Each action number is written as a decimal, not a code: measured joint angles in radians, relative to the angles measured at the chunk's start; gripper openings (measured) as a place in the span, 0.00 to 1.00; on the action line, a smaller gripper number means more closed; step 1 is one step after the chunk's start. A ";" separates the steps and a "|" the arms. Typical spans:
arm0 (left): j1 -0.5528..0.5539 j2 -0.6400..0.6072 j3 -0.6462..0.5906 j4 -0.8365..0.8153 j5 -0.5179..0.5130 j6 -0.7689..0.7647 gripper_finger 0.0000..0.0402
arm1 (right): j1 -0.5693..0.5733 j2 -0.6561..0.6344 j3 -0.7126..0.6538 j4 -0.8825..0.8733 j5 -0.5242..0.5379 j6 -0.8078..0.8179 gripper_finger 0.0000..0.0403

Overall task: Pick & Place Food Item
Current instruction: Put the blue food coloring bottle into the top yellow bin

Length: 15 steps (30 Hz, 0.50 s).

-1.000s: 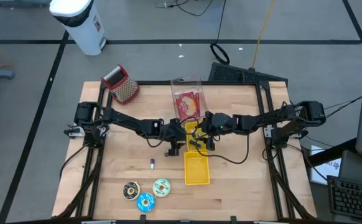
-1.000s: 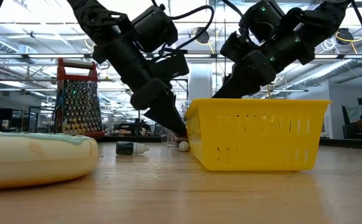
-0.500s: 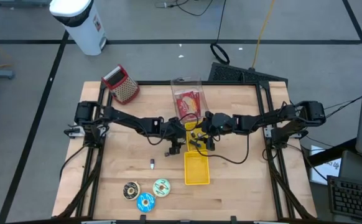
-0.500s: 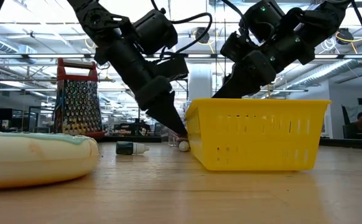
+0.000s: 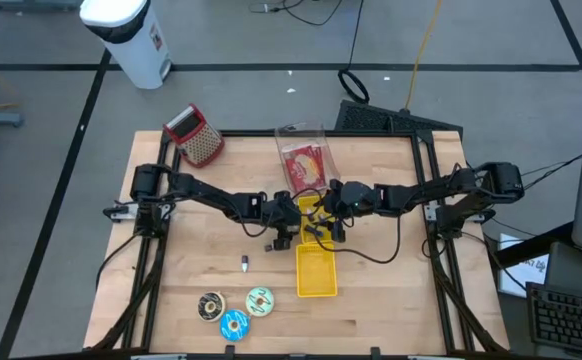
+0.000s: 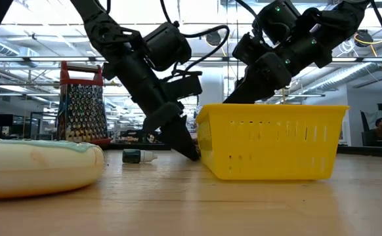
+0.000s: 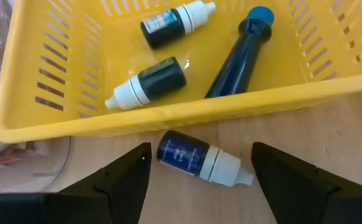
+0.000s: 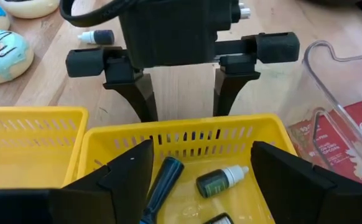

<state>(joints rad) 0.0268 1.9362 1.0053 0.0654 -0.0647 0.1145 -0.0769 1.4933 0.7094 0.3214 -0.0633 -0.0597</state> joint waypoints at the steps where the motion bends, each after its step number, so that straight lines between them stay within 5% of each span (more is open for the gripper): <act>1: 0.000 -0.001 0.000 -0.001 0.000 0.001 0.70 | 0.000 0.000 0.000 0.000 0.000 0.000 0.63; 6: 0.000 -0.002 0.000 -0.011 0.001 0.004 0.66 | 0.000 0.000 0.000 0.000 0.000 0.003 0.64; 15: 0.000 -0.002 0.000 -0.038 0.001 -0.036 0.42 | 0.000 0.000 0.000 -0.001 0.001 0.022 0.64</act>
<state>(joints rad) 0.0265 1.9339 1.0050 0.0278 -0.0639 0.0780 -0.0769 1.4933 0.7090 0.3205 -0.0625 -0.0376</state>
